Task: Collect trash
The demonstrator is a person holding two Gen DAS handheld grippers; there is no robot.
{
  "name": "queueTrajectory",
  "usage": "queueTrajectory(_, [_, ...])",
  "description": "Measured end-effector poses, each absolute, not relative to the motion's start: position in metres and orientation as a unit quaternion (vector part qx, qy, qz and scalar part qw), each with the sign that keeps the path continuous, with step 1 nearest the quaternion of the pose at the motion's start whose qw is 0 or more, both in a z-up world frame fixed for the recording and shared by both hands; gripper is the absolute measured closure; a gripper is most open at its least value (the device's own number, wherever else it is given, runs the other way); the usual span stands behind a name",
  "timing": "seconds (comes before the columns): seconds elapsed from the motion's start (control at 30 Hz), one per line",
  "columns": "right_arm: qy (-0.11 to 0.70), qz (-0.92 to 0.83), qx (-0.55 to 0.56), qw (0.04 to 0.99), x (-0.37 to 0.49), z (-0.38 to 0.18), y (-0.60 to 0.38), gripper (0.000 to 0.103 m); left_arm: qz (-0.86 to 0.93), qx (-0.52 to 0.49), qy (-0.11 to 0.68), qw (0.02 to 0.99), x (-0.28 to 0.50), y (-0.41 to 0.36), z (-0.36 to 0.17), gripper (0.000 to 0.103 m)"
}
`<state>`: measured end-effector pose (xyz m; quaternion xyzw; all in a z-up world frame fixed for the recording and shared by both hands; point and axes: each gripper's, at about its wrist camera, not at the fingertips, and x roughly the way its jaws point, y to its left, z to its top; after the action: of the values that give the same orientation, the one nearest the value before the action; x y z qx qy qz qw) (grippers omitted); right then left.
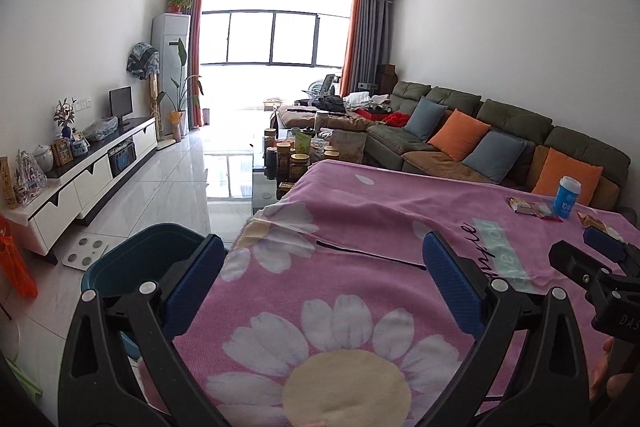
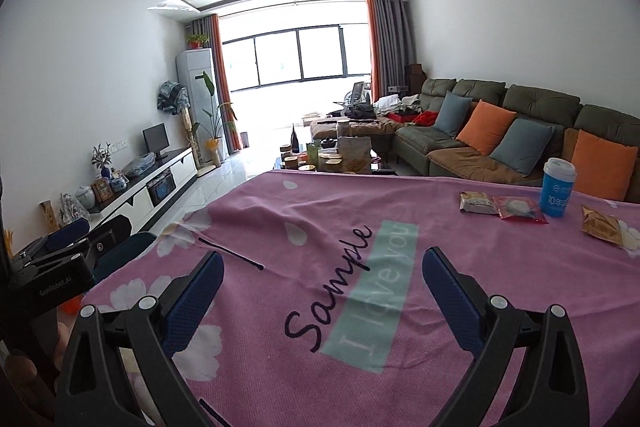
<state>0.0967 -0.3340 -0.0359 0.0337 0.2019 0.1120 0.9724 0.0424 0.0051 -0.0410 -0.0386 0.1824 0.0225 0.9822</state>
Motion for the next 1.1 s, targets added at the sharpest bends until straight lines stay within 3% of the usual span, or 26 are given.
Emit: queueTrajectory(1.1, [0.150,0.060,0.030,0.986,0.068,-0.027,-0.356,0.007,0.029,-0.008,0.136,0.990,0.025,-0.017,-0.037,0.006])
